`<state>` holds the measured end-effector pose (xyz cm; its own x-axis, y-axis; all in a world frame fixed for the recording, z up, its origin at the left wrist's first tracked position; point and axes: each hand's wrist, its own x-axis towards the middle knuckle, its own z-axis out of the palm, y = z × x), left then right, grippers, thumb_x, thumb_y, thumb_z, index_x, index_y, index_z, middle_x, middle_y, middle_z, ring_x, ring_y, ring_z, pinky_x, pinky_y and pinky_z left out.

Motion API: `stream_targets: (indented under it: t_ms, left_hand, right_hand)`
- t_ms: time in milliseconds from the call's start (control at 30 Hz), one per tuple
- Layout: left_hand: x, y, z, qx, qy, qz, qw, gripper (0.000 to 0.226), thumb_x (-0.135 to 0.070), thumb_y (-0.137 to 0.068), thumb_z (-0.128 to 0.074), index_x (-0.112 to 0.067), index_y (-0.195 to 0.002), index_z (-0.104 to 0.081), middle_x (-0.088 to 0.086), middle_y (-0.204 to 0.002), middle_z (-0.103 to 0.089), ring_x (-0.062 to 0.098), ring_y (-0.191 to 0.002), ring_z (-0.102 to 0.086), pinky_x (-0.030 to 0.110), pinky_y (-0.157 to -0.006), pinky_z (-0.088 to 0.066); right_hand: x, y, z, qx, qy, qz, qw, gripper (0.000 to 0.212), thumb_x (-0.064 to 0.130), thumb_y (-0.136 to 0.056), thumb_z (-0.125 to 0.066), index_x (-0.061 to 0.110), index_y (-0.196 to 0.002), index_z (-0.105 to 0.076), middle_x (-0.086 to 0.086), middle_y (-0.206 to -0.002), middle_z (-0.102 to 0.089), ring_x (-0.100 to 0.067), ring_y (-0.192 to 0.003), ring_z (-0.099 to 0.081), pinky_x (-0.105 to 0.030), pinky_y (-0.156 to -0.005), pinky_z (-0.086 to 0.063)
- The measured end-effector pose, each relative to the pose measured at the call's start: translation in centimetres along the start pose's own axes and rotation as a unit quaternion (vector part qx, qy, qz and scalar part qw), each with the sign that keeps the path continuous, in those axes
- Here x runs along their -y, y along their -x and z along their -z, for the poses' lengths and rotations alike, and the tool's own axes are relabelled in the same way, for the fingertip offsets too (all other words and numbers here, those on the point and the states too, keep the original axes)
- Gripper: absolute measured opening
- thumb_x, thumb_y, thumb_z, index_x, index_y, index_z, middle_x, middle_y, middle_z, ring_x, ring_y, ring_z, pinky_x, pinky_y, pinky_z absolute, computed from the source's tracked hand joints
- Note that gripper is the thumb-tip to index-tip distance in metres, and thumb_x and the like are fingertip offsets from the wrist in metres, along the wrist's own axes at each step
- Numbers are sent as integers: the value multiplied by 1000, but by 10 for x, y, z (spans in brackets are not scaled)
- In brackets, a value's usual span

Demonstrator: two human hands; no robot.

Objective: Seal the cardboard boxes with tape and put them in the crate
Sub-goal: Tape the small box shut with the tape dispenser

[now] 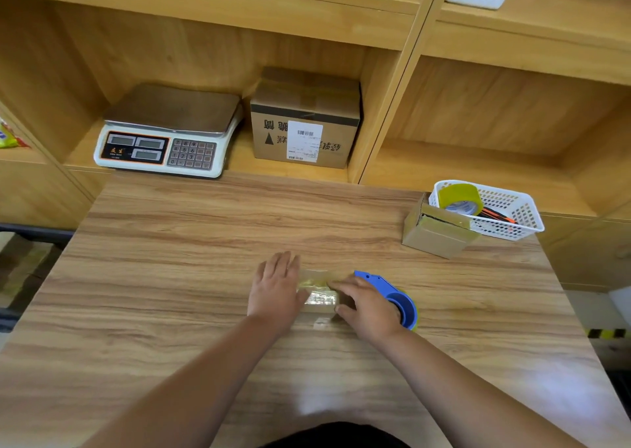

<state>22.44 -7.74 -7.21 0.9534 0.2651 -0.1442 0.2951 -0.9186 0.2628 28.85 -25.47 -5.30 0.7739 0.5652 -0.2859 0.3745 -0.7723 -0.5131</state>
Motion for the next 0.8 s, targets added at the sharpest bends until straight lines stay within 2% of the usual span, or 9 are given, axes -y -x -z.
stream_targets:
  t_ms: [133, 233, 433, 567, 633, 700, 800]
  left_hand:
    - [-3, -7, -8, 37, -109, -71, 991, 79, -61, -95, -16, -12, -146, 19, 3, -157, 19, 18, -140, 29, 45, -109, 23]
    - [-3, -9, -13, 69, -135, -75, 986, 93, -74, -85, -12, -9, -135, 33, 6, -149, 34, 20, -130, 40, 48, -104, 29]
    - [-7, -9, -13, 90, -152, -70, 982, 118, -87, -72, -22, -5, -132, 38, 13, -142, 42, 25, -132, 39, 54, -106, 25]
    - [-13, -13, -10, 107, -198, -67, 972, 117, -83, -77, -26, -1, -130, 38, 19, -148, 36, 31, -138, 32, 54, -104, 26]
    - [-17, -15, -9, 115, -216, -67, 967, 114, -82, -79, -23, 0, -130, 37, 20, -150, 31, 33, -139, 30, 54, -105, 25]
    - [-18, -16, -8, 122, -220, -61, 966, 114, -83, -78, -22, 0, -130, 37, 20, -151, 31, 33, -139, 30, 54, -106, 24]
    - [-14, -13, -9, 119, -202, -61, 970, 115, -86, -75, -18, -2, -132, 36, 18, -151, 31, 31, -139, 31, 54, -105, 25]
  right_hand:
    - [-2, 3, -2, -26, -14, -27, 999, 55, 24, -90, -60, 36, -139, -41, 10, -133, -50, -6, -119, -47, -9, -77, -26]
    - [-4, 4, -4, -25, -17, -37, 999, 58, 24, -88, -62, 36, -140, -40, 9, -134, -50, -6, -118, -49, -11, -81, -30]
    - [-11, 5, -9, -38, -15, -43, 998, 62, 22, -86, -64, 35, -141, -39, 8, -133, -52, -7, -116, -52, -11, -80, -29]
    - [-15, 3, -14, -60, -15, -41, 997, 59, 17, -86, -62, 28, -140, -42, 5, -132, -53, -11, -117, -52, -13, -87, -33]
    - [-19, 5, -15, -75, -23, -43, 996, 54, 12, -87, -59, 22, -138, -46, 0, -132, -53, -15, -117, -52, -21, -96, -39]
    - [-23, 8, -13, -103, -13, -47, 993, 47, 8, -87, -59, 16, -133, -52, -3, -127, -55, -20, -116, -52, -29, -97, -41]
    - [-32, 13, -9, -152, 37, -64, 986, 31, 5, -83, -60, 9, -114, -62, -7, -113, -59, -26, -109, -53, -31, -92, -39]
